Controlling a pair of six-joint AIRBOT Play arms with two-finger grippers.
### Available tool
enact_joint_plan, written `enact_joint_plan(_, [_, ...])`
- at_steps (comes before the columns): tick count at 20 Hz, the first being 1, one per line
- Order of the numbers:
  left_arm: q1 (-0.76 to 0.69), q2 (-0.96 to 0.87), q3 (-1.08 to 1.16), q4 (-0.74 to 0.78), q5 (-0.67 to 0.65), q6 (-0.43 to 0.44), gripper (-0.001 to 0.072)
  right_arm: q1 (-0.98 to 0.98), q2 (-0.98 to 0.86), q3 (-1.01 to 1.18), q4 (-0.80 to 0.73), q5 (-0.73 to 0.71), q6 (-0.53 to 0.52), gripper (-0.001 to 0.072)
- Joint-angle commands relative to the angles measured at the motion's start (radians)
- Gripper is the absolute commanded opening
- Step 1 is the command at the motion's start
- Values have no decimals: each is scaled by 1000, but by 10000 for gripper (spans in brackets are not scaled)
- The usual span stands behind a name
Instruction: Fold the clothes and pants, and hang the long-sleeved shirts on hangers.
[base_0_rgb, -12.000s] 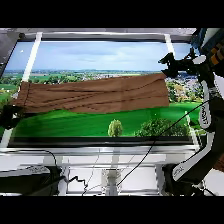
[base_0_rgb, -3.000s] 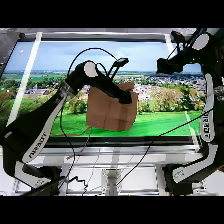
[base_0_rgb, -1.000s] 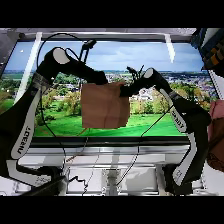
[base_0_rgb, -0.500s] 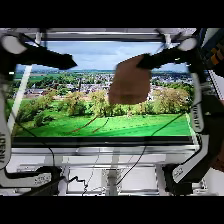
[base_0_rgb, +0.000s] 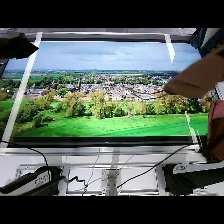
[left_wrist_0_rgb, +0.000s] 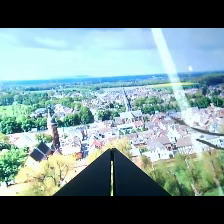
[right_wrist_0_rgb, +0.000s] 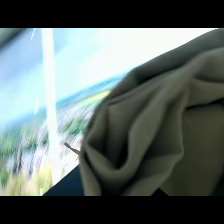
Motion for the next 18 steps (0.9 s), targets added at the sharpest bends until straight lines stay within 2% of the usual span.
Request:
enact_joint_plan(1, [16, 24, 0, 0, -2, 0, 29, -248, 56, 1, -1, 33, 92, 13])
enact_joint_plan(5, [16, 24, 0, 0, -2, 0, 29, -444, 74, -17, -108, 130, 122, 14])
enact_joint_plan(8, [16, 24, 0, 0, -1, 0, 29, -527, 74, -80, -298, 261, 122, 14])
enact_joint_plan(11, [15, 24, 0, 0, -2, 0, 30, -549, 74, -140, -497, 303, 121, 14])
enact_joint_plan(16, [15, 24, 0, 0, -2, 0, 29, -548, 74, -160, -528, 305, 122, 25])
enact_joint_plan(17, [15, 24, 0, 0, -2, 0, 29, -548, 74, -159, -534, 297, 122, 172])
enact_joint_plan(18, [15, 24, 0, 0, -2, 0, 29, -548, 74, -159, -539, 296, 122, 453])
